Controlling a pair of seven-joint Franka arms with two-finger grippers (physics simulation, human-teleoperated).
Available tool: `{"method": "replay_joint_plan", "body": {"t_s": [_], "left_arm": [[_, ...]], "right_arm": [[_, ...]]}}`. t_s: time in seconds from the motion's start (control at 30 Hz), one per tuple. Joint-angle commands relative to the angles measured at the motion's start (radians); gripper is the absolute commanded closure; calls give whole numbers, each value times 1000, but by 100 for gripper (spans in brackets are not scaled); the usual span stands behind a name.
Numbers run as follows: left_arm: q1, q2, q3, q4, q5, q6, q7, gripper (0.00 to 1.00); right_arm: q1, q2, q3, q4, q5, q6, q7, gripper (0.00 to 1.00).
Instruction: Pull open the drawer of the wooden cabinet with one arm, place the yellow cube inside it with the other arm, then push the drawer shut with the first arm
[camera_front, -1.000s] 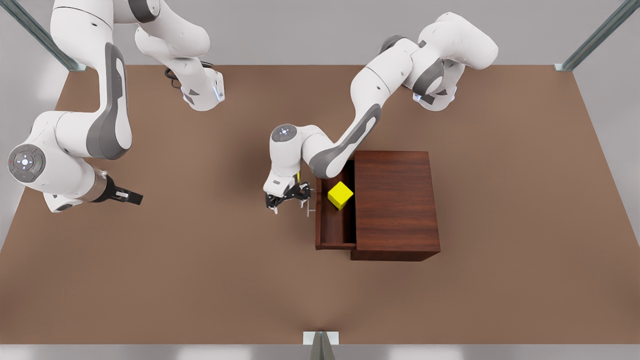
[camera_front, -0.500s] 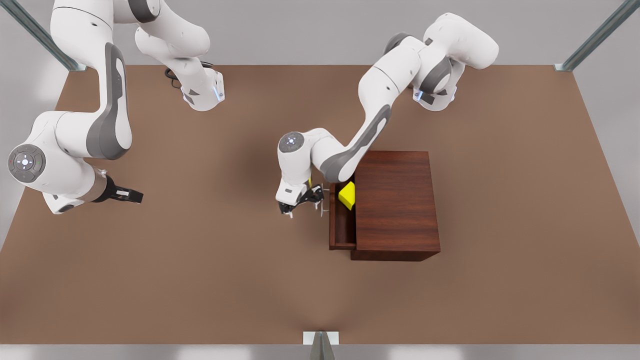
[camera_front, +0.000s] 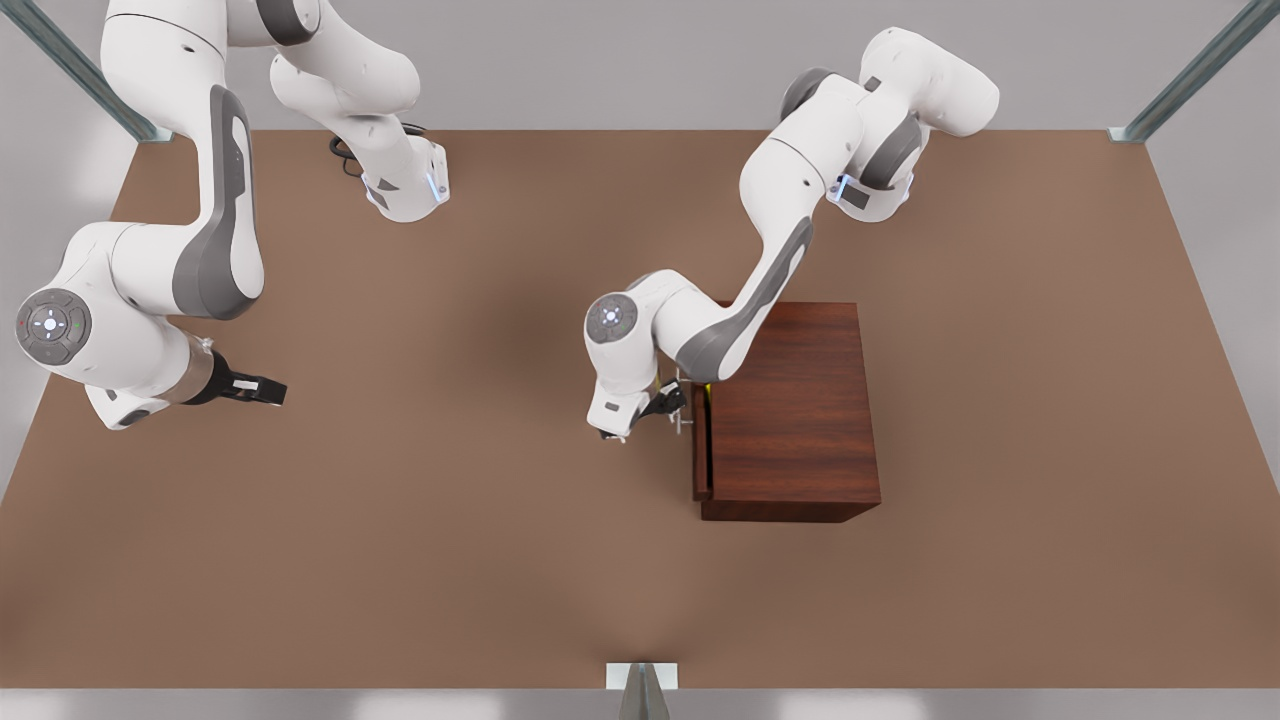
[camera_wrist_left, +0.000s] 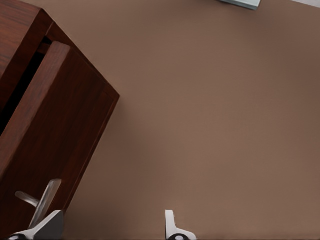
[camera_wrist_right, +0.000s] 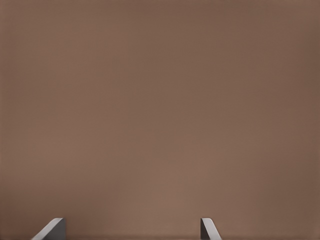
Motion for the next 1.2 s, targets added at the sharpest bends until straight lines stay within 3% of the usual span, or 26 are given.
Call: {"method": "replay_joint_plan", "body": {"t_s": [0.0, 0.4, 0.43, 0.47, 0.53, 0.63, 0.7, 0.87, 0.9, 0.97, 1.17], "left_arm": [[6, 0, 1, -2, -5, -23, 196, 0], [40, -40, 2, -14, -11, -93, 325, 0], [48, -72, 1, -13, -20, -144, 331, 0], [68, -213, 5, -11, -55, -357, 402, 0], [266, -429, 2, -3, -155, -544, 747, 0], [290, -426, 14, -3, -152, -541, 896, 0], [431, -428, 7, -3, -166, -540, 992, 0], [603, -449, 13, 6, -229, -578, 1181, 0], [603, -487, 74, -19, -276, -567, 1287, 0], [612, -635, 80, -220, -281, -446, 1284, 0], [601, -667, 74, -259, -293, -509, 1226, 0]], "right_arm": [[0, -1, 0, 0, 1, 0, -24, 0], [-2, 0, 0, 0, -1, 0, -25, 0], [-2, 0, 0, 0, -1, 0, -25, 0], [-2, 0, 0, 0, -1, 0, -25, 0], [-2, 0, 0, 0, -1, 0, -25, 0], [-2, 0, 0, 0, -1, 0, -25, 0], [0, 0, 0, 0, -1, 0, -24, 0], [0, 0, 0, 0, -1, 0, -24, 0], [0, 0, 0, 0, -1, 0, -24, 0], [0, 2, 0, 0, -1, 0, -24, 0], [0, 16, 3, 2, -1, 0, -21, 0]]}}
